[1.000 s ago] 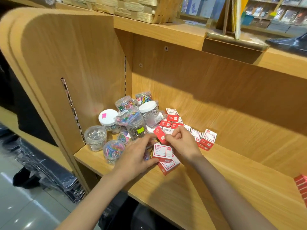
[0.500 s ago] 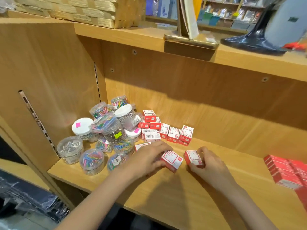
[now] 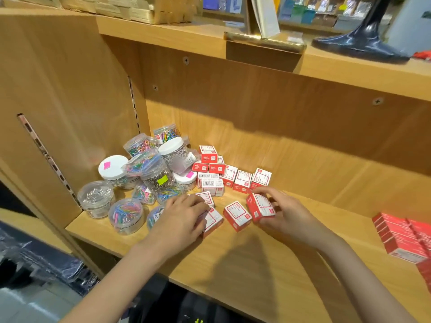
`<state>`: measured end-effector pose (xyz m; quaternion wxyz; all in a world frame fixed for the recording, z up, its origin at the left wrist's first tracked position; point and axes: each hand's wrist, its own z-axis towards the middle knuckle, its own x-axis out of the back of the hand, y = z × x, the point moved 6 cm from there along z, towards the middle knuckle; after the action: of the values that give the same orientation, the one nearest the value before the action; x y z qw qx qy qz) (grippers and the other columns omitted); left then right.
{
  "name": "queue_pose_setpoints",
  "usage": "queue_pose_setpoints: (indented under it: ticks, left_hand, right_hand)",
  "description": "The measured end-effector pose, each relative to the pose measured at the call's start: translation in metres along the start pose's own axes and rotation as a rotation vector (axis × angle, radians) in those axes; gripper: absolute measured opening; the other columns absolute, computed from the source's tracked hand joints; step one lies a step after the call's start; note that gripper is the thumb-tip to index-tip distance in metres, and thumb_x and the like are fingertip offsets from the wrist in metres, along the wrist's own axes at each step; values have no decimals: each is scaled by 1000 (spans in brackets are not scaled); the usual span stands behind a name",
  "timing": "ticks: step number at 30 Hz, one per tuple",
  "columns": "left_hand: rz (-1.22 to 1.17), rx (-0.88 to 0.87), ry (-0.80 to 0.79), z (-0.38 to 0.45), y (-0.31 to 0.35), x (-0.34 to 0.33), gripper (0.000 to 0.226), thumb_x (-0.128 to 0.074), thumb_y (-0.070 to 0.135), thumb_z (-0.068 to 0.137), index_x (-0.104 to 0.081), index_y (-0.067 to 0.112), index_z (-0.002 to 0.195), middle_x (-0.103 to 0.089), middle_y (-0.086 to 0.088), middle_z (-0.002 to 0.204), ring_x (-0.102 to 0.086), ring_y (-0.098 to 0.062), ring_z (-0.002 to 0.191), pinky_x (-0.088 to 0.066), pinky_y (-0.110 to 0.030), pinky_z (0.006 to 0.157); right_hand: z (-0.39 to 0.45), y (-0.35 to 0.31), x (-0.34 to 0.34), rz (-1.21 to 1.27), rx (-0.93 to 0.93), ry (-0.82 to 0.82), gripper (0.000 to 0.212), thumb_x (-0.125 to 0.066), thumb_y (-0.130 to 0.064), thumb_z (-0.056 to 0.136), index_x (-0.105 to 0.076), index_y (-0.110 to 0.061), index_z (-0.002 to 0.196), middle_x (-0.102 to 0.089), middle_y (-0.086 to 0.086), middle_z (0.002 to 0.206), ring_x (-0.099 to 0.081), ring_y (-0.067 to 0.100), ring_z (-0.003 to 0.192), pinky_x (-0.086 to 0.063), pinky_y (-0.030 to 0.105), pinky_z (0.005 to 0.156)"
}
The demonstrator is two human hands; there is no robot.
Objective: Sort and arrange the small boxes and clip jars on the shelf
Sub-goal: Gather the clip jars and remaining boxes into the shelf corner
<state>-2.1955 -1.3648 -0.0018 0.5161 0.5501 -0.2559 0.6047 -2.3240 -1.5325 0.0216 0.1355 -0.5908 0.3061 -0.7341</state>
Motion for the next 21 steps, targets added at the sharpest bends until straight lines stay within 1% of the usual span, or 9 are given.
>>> queue_pose_setpoints:
  ticks: [3,5,6,8,11,14,17,19,21]
  left_hand:
    - [-23,1,-34,-2,1,0,40,-38,37,82,-65,20,105,-61,3,107,-56,-22,99,-37,-38,88]
    - [-35,25,-67,-2,-1,0,52,-27,44,82,-61,22,114,-57,4,116,-50,-19,110,-29,-34,95]
    - [-48,31,-64,-3,-2,0,56,-24,46,81,-60,23,116,-55,5,119,-48,-18,112,-26,-31,95]
    - [-61,36,-50,-4,-3,1,55,-24,47,82,-58,24,119,-53,7,122,-46,-17,114,-24,-29,95]
    - [-74,42,-44,-2,-3,1,49,-29,43,84,-58,25,118,-53,8,121,-45,-16,114,-23,-28,94]
    - [-90,53,-55,6,-5,3,38,-36,36,88,-61,24,114,-54,9,118,-46,-14,112,-21,-25,91]
    - [-131,50,16,14,-8,8,34,-40,32,84,-66,20,104,-60,6,110,-52,-17,105,-23,-26,87]
    - [-128,47,26,18,-8,10,31,-41,32,87,-66,20,102,-60,6,108,-53,-17,104,-23,-26,86]
    - [-135,48,35,22,-7,13,38,-35,38,88,-65,21,104,-59,8,108,-52,-15,103,-21,-24,86]
  right_hand:
    - [16,-18,-16,-76,112,-127,57,-67,-5,74,-45,-30,120,-46,-17,119,-41,-4,110,-28,4,91]
    - [21,-24,-29,-110,123,-225,57,-68,-11,76,-43,-28,125,-37,-21,122,-35,-4,116,-22,2,93]
    - [21,-25,-33,-110,96,-236,60,-71,-17,75,-42,-30,126,-32,-22,122,-33,-4,115,-23,2,91]
    - [21,-26,-37,-131,24,-189,64,-77,-28,71,-41,-33,124,-27,-21,121,-34,0,112,-30,10,89]
    - [20,-27,-45,-164,18,-192,72,-78,-28,67,-37,-31,126,-32,-14,128,-36,6,115,-35,24,98]
    - [18,-24,-47,-163,28,-233,69,-77,-28,70,-35,-33,124,-43,-13,124,-40,3,108,-36,22,92]
    - [15,-22,-44,-173,33,-178,64,-76,-31,71,-37,-32,121,-47,-12,118,-42,6,105,-35,20,87]
    - [14,-23,-40,-197,60,-141,62,-76,-34,69,-38,-32,118,-47,-18,109,-40,7,103,-34,21,85]
    - [18,-22,-25,-193,18,-79,62,-76,-41,67,-38,-36,115,-41,-27,97,-35,4,98,-30,20,77]
